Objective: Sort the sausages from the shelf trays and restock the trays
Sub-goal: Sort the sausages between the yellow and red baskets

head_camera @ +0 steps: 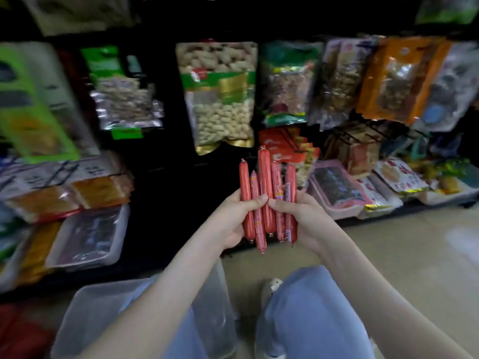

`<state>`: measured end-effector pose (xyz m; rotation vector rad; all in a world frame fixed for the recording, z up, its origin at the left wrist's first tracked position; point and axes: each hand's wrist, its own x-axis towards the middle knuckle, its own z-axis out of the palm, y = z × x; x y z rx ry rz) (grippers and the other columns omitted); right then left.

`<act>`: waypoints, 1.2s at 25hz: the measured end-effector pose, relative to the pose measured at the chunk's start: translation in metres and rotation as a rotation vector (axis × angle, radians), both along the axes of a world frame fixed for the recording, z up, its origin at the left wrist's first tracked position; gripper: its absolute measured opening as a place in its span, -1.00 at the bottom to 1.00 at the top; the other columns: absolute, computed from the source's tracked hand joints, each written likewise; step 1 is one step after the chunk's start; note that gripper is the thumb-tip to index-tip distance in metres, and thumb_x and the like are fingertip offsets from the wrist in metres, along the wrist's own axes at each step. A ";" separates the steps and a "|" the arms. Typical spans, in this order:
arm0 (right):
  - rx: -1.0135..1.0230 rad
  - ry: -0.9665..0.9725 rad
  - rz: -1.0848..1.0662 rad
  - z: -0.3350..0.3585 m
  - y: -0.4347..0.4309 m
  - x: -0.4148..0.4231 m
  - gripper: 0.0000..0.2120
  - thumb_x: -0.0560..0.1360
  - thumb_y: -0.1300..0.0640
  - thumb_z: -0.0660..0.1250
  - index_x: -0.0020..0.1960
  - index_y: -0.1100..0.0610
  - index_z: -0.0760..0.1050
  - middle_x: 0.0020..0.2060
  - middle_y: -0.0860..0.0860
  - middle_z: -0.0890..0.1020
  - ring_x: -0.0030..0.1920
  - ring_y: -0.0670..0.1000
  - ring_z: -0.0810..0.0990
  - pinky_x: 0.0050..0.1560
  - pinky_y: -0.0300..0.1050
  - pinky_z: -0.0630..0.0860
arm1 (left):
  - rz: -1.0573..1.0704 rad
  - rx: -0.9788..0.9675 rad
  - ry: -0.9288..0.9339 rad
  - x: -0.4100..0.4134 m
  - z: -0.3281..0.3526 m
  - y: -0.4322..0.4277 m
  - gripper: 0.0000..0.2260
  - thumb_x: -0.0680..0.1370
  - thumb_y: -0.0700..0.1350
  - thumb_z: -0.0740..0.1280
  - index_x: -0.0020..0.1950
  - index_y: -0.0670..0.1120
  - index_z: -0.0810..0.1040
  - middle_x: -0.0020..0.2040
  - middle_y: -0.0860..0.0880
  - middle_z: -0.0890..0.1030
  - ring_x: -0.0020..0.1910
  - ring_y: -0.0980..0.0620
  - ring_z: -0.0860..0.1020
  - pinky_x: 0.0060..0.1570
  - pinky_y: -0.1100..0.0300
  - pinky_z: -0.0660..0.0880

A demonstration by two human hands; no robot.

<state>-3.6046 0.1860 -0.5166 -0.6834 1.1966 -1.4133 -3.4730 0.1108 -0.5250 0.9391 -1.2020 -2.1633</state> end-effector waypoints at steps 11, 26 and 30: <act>-0.054 0.026 0.650 -0.002 -0.116 0.245 -0.70 0.53 0.31 0.25 0.26 0.23 0.46 0.11 0.19 0.63 0.13 0.15 0.62 0.05 -0.03 0.57 | 0.544 -0.001 0.025 0.275 -0.004 -0.031 -0.67 0.52 -0.28 0.34 0.29 -0.11 0.50 0.15 -0.18 0.62 0.11 -0.15 0.61 0.11 -0.09 0.54; 0.507 -0.288 1.237 -0.121 -0.144 0.605 -0.69 0.56 0.13 0.11 0.05 0.24 0.58 -0.16 0.13 0.68 -0.29 0.02 0.65 -0.28 -0.12 0.62 | 1.422 0.340 0.175 0.581 -0.134 0.086 -0.75 0.54 -0.31 0.27 0.21 -0.18 0.47 0.01 -0.25 0.65 -0.14 -0.14 0.67 -0.21 -0.01 0.63; 0.481 -0.171 1.311 -0.176 -0.117 0.671 -0.82 0.58 0.26 0.16 0.03 0.31 0.51 -0.21 0.14 0.66 -0.25 0.03 0.66 -0.20 -0.09 0.64 | 1.489 0.344 0.247 0.621 -0.181 0.100 -0.71 0.52 -0.34 0.26 0.23 -0.21 0.51 -0.02 -0.19 0.65 -0.14 -0.06 0.66 -0.10 0.07 0.62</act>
